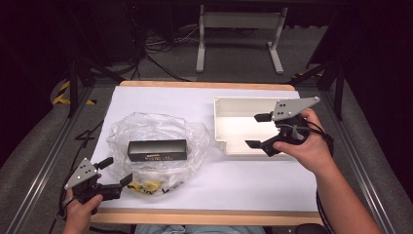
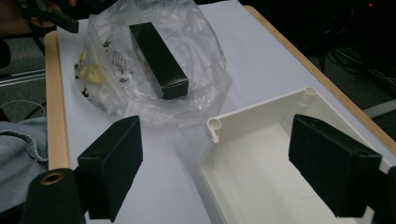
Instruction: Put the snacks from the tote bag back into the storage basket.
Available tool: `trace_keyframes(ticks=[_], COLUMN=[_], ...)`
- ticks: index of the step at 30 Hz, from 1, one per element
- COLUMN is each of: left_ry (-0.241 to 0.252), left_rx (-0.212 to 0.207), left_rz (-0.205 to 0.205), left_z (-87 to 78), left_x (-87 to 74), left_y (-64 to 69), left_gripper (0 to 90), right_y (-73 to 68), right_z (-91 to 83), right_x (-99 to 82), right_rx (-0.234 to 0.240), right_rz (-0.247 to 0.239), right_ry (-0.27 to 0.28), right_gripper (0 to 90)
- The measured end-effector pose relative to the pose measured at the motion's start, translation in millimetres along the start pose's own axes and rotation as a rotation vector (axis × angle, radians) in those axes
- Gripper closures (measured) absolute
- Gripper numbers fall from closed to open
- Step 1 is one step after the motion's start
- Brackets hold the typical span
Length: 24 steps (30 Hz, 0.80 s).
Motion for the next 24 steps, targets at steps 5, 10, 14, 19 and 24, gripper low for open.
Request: trace_keyframes(ticks=[5,10,14,19,24], left_ry=[0.001,0.011,0.011,0.02,0.023], left_rx=[-0.005,-0.01,-0.012,-0.017,-0.019], left_rz=[0.005,0.004,0.007,0.005,0.005], left_z=[0.2,-0.1,0.9,1.0,0.8], left_x=[0.7,2.9,3.4,5.1,6.1], left_y=[0.7,1.2,1.6,1.6,1.5], left_gripper=[8.3,8.3,8.3,8.3,8.3], right_y=[3.9,1.0,-0.2,-2.5,-3.7], right_z=[13.3,28.0,37.3,51.6,64.5], right_x=[12.3,24.5,31.5,44.6,57.1], right_rx=[0.045,0.11,0.144,0.18,0.201], right_rz=[-0.017,-0.042,-0.062,-0.089,-0.11], right_ry=[0.005,-0.006,-0.021,-0.035,-0.038], right_gripper=[18.2,19.1,19.6,18.6,17.4])
Point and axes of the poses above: each handheld gripper's, and its own axes: z roughly forward along the jaws, x roughly out of its top, y roughly to its right, the point moved 8 cm from there along z, roughly forward along the jaws, and after that the axes turned 15 degrees about -z, right-handed, at the moved point
